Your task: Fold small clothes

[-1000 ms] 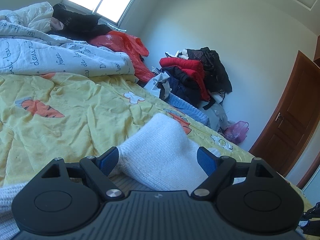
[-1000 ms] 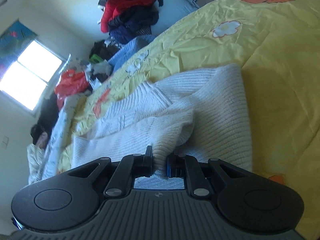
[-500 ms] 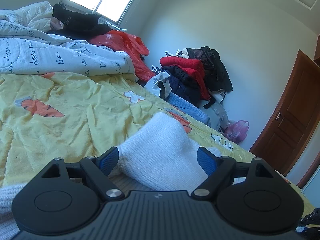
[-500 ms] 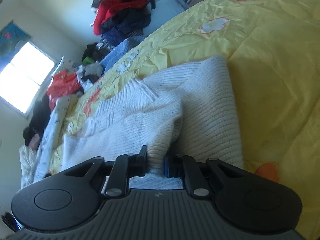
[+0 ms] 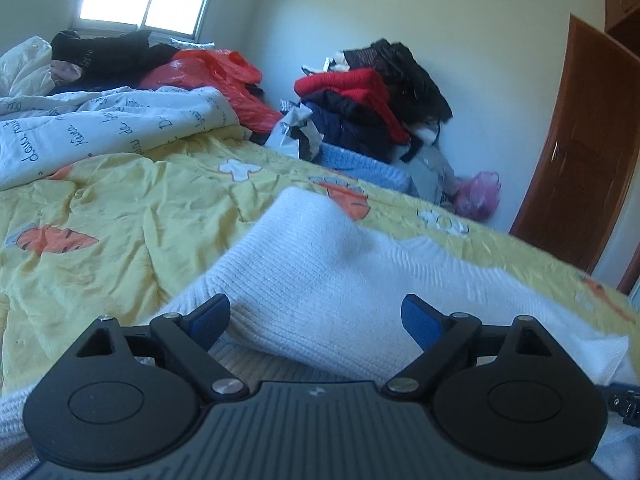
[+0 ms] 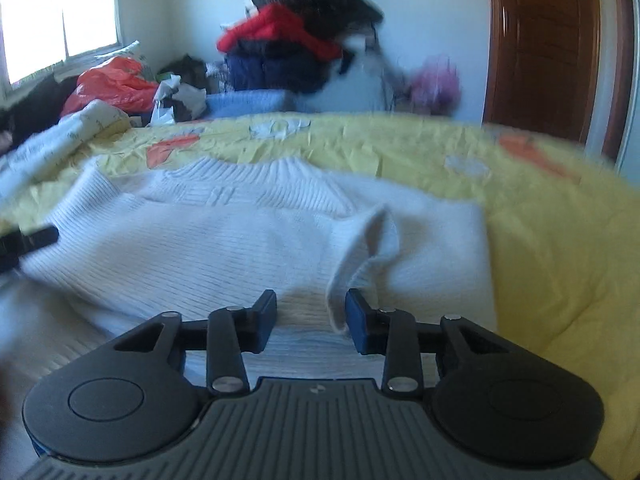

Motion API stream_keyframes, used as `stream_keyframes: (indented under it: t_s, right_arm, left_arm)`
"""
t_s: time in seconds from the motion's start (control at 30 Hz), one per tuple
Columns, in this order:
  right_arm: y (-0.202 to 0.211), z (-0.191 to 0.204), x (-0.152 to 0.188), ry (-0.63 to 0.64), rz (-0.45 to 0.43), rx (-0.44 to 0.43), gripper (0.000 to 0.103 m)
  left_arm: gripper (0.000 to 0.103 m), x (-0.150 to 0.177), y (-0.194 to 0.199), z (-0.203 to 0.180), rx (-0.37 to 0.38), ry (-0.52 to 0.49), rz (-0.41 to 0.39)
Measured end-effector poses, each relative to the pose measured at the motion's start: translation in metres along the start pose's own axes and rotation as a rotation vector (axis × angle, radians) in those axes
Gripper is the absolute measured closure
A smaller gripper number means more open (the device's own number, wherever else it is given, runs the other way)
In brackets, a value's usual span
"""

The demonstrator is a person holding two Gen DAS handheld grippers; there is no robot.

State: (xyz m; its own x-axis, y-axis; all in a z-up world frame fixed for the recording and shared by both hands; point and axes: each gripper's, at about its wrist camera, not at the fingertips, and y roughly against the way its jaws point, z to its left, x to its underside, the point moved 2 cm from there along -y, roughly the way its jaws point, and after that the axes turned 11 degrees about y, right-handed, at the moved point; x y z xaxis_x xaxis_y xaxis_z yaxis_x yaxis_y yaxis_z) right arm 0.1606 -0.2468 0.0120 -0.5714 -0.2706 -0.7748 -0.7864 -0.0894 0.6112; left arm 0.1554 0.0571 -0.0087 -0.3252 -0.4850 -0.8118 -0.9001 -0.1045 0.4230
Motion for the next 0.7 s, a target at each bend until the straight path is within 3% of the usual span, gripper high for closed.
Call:
stream_keyframes:
  t_s: [0.13,0.17,0.2,0.33,0.47,0.63,0.7]
  right_arm:
    - [0.011,-0.001,0.002,0.006,0.001,0.052,0.057]
    - [0.015,-0.001,0.001,0.006,0.011,0.089,0.049]
    - [0.02,-0.004,0.001,0.003,0.021,0.134,0.048]
    - [0.046,-0.016,-0.005,-0.071,-0.091,0.204,0.046]
    - [0.042,-0.003,-0.015,-0.064,-0.095,0.094,0.039]
    - [0.0,0.006,0.009,-0.111,0.062,0.046,0.036]
    - [0.004,0.007,0.021,-0.117,0.001,0.035,0.032]
  left_arm:
    - [0.01,0.002,0.001,-0.004,-0.009,-0.029,0.006]
    - [0.01,0.002,0.002,-0.004,-0.01,-0.025,0.0]
    - [0.01,0.0,0.003,-0.003,-0.013,-0.019,-0.008]
    - [0.01,-0.002,0.009,0.001,-0.029,0.011,-0.05]
    - [0.01,-0.002,0.009,-0.008,-0.028,-0.036,-0.044]
    - [0.01,0.003,-0.003,-0.02,-0.022,-0.132,0.039]
    - [0.009,0.005,-0.01,-0.025,-0.011,-0.179,0.093]
